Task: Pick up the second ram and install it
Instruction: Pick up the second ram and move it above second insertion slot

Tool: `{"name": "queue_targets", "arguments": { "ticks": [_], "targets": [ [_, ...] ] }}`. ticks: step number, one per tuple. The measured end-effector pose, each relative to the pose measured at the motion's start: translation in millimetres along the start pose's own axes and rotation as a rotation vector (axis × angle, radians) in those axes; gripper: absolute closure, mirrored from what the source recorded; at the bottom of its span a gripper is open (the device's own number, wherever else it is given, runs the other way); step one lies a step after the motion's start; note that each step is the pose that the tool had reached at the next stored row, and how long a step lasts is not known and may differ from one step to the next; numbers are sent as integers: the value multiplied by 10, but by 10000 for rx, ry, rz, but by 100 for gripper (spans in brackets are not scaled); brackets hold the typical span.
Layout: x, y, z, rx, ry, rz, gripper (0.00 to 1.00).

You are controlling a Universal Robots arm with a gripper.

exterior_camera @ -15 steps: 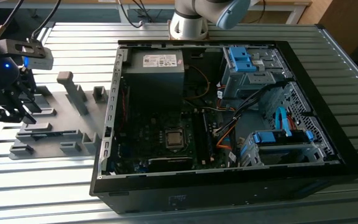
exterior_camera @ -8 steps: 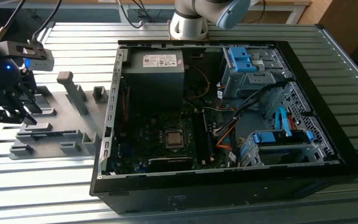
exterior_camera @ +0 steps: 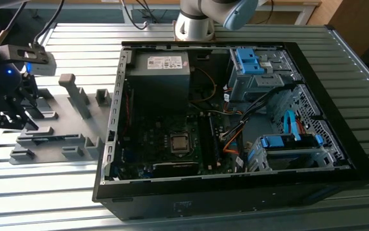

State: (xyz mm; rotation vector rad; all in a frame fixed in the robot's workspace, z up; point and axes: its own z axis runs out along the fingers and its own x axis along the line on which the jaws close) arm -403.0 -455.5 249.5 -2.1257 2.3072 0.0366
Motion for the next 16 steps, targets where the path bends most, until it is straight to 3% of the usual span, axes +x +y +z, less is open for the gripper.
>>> {"name": "queue_targets", "arguments": {
  "ticks": [16],
  "targets": [
    [4, -1, 43, 0, 0, -32, 63]
  ]
}}
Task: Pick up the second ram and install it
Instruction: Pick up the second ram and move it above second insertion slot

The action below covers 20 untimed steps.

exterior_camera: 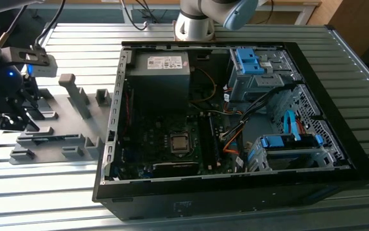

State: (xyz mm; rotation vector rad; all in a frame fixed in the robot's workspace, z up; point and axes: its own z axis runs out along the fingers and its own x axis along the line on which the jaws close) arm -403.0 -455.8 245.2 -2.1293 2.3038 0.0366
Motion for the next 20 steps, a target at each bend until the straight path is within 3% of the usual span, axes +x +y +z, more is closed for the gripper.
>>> {"name": "queue_targets", "arguments": {
  "ticks": [20],
  "targets": [
    [20, -2, 36, -2, 1, -73, 63]
  ]
}}
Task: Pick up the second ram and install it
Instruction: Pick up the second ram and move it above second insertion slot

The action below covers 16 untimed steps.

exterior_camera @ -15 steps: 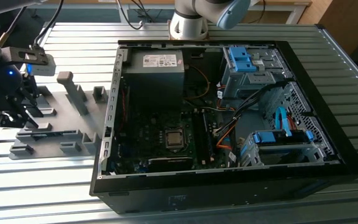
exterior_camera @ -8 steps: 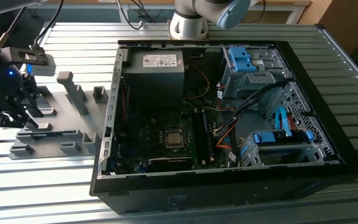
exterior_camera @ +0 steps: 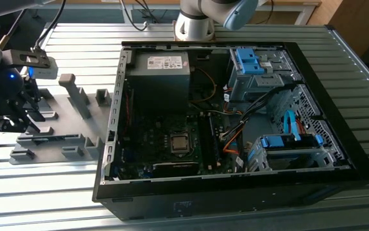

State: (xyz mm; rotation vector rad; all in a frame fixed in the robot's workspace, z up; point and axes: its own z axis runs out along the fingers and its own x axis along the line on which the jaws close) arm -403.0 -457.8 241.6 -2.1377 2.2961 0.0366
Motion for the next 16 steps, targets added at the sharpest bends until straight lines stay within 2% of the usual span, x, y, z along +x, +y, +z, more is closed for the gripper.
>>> {"name": "queue_targets", "arguments": {
  "ticks": [16],
  "targets": [
    [1, 0, 37, -1, 1, -12, 63]
  ]
}}
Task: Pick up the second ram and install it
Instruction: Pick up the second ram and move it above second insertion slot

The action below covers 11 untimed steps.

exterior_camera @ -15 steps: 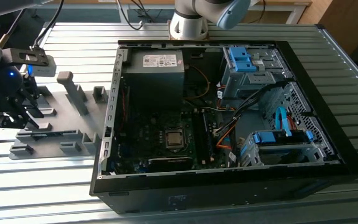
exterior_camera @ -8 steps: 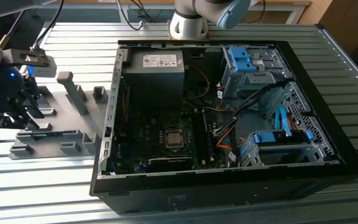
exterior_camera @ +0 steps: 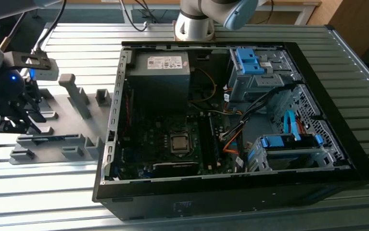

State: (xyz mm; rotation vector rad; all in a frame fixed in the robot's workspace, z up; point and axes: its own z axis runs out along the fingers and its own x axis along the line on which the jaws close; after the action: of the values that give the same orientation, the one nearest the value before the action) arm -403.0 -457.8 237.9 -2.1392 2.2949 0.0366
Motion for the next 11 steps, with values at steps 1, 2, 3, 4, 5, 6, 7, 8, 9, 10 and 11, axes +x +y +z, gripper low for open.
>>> {"name": "queue_targets", "arguments": {
  "ticks": [1, 2, 3, 4, 5, 6, 7, 8, 9, 10, 11],
  "targets": [
    [0, 0, 4, 0, 0, 0, 63],
    [0, 0, 5, 1, 0, 0, 63],
    [0, 0, 5, 0, -1, 0, 63],
    [0, 0, 6, 1, -1, 0, 63],
    [0, 0, 9, 1, -1, 0, 63],
    [0, -1, 12, 2, -2, 0, 63],
    [0, -1, 17, 2, -2, 0, 63],
    [0, -1, 21, 1, -1, 0, 63],
    [1, 0, 27, 0, 0, 0, 63],
    [1, -1, 35, 1, -1, 1, 63],
    [1, 0, 43, 2, -2, 1, 63]
  ]
}}
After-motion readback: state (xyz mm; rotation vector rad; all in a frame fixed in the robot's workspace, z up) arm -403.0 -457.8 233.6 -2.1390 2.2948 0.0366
